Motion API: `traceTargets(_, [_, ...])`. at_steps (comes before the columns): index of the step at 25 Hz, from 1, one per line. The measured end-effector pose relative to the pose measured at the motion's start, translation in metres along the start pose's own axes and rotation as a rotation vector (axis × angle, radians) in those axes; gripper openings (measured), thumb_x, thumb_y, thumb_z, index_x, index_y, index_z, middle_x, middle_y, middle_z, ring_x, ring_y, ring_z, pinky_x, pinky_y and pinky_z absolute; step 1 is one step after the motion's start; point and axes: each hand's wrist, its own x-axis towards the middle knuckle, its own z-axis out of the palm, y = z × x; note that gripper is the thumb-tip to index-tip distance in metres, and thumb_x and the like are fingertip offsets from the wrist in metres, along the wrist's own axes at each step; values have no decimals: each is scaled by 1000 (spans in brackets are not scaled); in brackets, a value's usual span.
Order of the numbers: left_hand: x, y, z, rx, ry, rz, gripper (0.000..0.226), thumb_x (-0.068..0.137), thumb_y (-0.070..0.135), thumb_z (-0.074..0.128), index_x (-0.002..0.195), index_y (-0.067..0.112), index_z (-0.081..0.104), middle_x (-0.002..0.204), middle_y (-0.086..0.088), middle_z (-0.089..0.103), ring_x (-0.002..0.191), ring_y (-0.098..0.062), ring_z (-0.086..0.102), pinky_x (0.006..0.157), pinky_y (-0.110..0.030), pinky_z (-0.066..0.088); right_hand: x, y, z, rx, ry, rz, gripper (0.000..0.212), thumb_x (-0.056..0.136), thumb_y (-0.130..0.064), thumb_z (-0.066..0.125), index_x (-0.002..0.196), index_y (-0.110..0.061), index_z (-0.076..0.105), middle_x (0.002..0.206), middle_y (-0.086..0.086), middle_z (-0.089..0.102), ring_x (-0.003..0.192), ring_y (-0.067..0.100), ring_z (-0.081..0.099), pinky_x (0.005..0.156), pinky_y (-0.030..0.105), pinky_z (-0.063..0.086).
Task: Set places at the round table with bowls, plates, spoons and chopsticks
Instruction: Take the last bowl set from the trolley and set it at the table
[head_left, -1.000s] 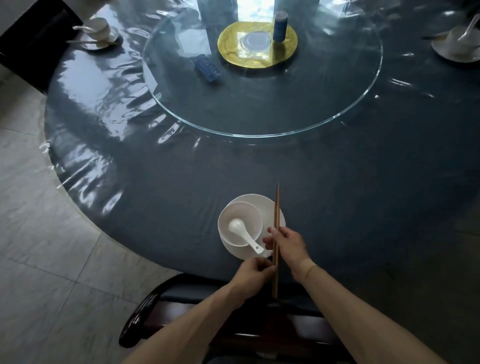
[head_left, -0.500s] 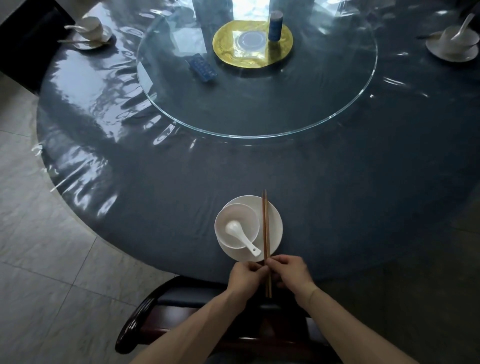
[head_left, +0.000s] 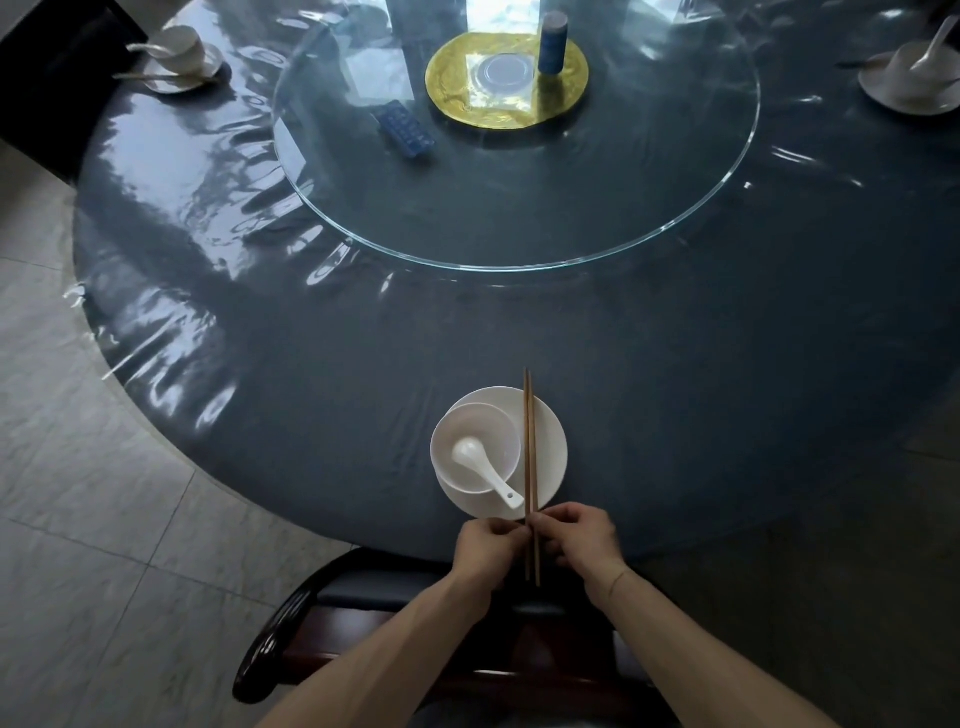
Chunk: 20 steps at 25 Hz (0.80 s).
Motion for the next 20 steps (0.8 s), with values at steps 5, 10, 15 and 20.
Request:
traceTargets(5, [-1, 1, 1, -58, 16, -8, 10, 88, 12, 68, 84, 8, 76, 71, -5, 77, 63, -12, 72, 48, -18, 49, 1, 0, 3, -1, 27, -5, 13, 78, -16, 78, 80, -5, 72, 70, 8, 73, 54, 12, 61, 52, 24, 50])
traceTargets(10, [1, -1, 0, -61, 38, -20, 12, 88, 16, 69, 90, 6, 77, 79, -11, 77, 71, -21, 73, 50, -23, 49, 1, 1, 6, -18, 48, -23, 15, 77, -19, 79, 81, -7, 71, 72, 8, 74, 56, 13, 62, 50, 22, 48])
traceTargets(15, [-2, -1, -10, 6, -17, 9, 12, 86, 23, 70, 86, 14, 79, 76, -3, 78, 73, -17, 74, 52, -22, 49, 1, 2, 0, -61, 14, -50, 16, 75, -24, 81, 80, -12, 71, 72, 4, 74, 54, 8, 62, 48, 19, 48])
traceTargets(20, [-34, 10, -40, 300, -117, 101, 12, 83, 33, 72, 80, 22, 76, 60, 8, 68, 46, 0, 57, 46, -19, 42, -23, -20, -27, -123, 38, -180, 11, 77, -29, 79, 82, -22, 73, 77, -4, 74, 73, 15, 67, 60, 25, 52])
